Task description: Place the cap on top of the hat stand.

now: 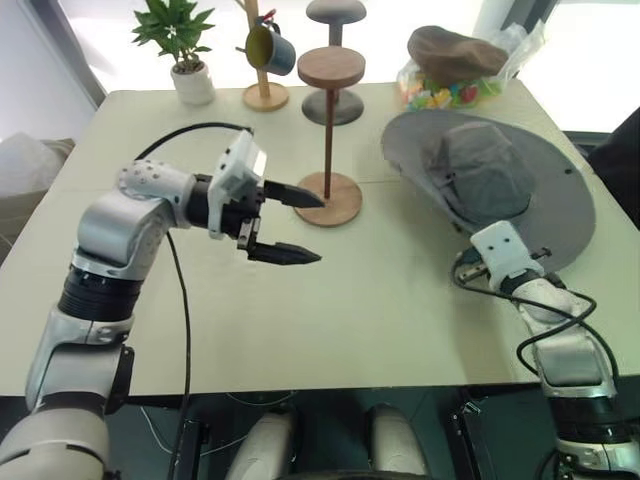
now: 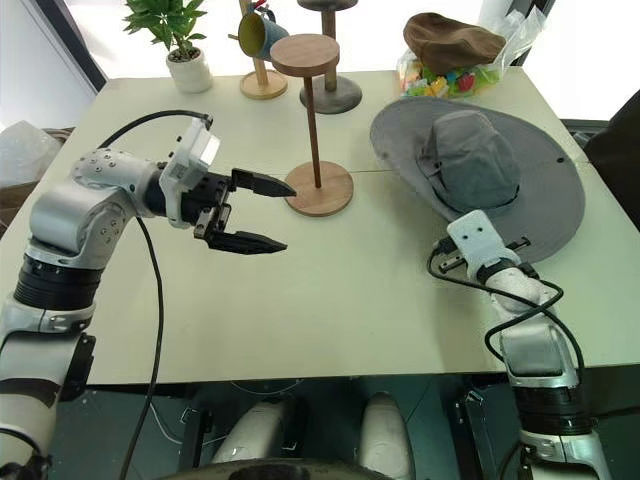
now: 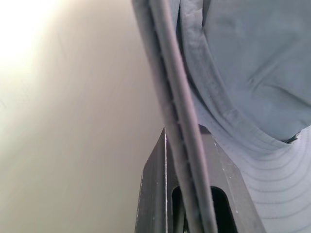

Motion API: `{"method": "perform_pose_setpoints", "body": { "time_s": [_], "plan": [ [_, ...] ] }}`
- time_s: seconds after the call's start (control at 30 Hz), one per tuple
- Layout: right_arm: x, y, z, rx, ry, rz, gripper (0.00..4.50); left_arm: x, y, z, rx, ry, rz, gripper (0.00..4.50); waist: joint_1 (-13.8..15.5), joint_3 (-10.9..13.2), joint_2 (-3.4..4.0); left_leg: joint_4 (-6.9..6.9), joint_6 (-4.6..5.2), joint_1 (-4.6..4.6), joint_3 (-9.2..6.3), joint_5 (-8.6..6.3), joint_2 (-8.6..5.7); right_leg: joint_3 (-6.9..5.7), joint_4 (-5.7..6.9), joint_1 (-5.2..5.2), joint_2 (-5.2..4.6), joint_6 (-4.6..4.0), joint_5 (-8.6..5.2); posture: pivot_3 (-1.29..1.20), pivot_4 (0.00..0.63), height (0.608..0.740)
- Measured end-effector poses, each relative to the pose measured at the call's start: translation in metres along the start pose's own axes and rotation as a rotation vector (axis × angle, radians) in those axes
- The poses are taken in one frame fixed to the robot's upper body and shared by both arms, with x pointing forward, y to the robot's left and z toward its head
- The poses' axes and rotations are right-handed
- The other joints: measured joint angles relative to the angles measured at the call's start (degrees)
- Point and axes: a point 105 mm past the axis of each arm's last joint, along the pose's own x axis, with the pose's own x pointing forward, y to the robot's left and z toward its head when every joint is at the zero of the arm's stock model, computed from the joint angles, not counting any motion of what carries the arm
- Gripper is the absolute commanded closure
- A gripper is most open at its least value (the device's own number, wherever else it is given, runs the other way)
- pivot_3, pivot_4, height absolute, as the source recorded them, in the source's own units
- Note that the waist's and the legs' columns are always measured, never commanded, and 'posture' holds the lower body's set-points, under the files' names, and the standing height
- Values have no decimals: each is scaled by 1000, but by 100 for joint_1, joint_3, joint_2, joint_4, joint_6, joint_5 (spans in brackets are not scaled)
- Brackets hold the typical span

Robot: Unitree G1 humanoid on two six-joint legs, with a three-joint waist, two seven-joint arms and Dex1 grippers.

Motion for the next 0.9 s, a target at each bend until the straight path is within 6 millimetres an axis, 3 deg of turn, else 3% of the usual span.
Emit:
{"method": "perform_pose_setpoints", "body": {
  "time_s": [0.23, 0.33, 0.43, 0.53, 0.73, 0.8, 0.9],
  "plan": [
    [-16, -64, 143, 65, -333, 3, 4455, -46, 16, 35, -68, -186, 205, 0, -18, 7, 11, -6, -2, -19, 1, 1, 5, -1, 7, -29, 1, 0, 0, 0, 150, 740],
    [-16, -83, 186, 83, -429, -4, 4455, -69, 18, 56, -54, -261, 283, 0, -20, 6, 11, -5, -2, -25, 2, 1, 4, 0, 6, -35, 0, -1, 0, 0, 150, 740],
    [-4, -86, 222, 51, -492, 27, 4455, -92, 20, 69, -36, -305, 372, 0, -28, 6, 11, -7, -3, -28, 4, 1, 4, 0, 6, -40, -1, -1, 0, 0, 150, 740],
    [8, -73, 242, -4, -528, 82, 4455, -104, 20, 73, -26, -307, 425, 0, -36, 6, 11, -4, -3, -35, 5, 2, 4, 0, 8, -47, -1, -1, 0, 0, 150, 740],
    [18, -1, 270, -410, -654, 245, 4455, -128, 19, 64, -25, -251, 543, 0, -152, 6, 11, 5, -6, -72, 3, 4, 4, -4, 17, -82, -1, 0, 1, 0, 150, 740],
    [10, 17, 266, -596, -706, 270, 4455, -139, 18, 61, -34, -238, 584, 0, -165, 5, 8, 7, -6, -85, 3, 4, 3, -5, 25, -124, -1, 0, 1, 0, 150, 740],
    [6, 34, 246, -770, -739, 312, 4455, -155, 16, 63, -26, -233, 651, 0, -172, 4, 6, 8, -6, -88, 4, 4, 2, -8, 24, -129, -1, -1, 2, 0, 150, 740]
  ]
}}
